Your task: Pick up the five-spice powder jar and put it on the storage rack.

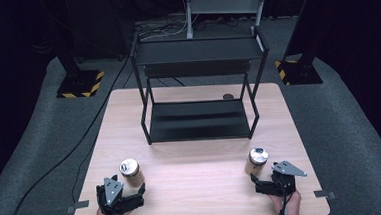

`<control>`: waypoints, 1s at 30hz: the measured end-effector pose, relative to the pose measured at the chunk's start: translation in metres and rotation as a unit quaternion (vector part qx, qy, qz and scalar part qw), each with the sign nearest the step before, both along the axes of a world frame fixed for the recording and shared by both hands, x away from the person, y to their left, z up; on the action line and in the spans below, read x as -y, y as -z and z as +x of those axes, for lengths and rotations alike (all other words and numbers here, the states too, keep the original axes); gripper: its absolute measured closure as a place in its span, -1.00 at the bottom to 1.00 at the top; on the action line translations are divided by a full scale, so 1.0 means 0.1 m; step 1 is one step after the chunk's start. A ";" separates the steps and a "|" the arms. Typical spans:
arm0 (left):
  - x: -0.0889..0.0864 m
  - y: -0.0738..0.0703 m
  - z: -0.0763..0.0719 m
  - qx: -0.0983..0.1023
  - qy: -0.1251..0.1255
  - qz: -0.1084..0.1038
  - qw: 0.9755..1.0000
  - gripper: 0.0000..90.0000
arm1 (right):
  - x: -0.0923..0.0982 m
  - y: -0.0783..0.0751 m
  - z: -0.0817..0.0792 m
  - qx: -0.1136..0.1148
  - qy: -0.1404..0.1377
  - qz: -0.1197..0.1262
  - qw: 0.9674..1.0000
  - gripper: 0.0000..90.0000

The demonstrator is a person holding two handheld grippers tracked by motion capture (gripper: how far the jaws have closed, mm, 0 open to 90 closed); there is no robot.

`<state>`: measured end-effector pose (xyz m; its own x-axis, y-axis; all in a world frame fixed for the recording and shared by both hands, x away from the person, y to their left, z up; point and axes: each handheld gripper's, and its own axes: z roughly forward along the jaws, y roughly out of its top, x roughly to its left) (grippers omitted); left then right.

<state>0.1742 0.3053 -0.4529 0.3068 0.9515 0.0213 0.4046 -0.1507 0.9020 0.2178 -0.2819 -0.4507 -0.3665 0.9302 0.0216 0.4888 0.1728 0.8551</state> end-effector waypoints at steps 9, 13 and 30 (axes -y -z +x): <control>0.03 -0.02 0.13 -0.010 0.009 0.011 1.000 -1.00 | -0.05 -0.02 0.02 -0.005 -0.004 -0.018 1.000 -1.00; 0.02 -0.03 0.23 -0.019 0.013 0.011 1.000 -1.00 | -0.06 -0.03 0.03 -0.008 -0.007 -0.023 1.000 -1.00; 0.04 -0.03 0.35 -0.031 0.010 0.015 0.999 -0.62 | -0.06 -0.04 0.04 -0.010 -0.010 -0.023 1.000 -0.99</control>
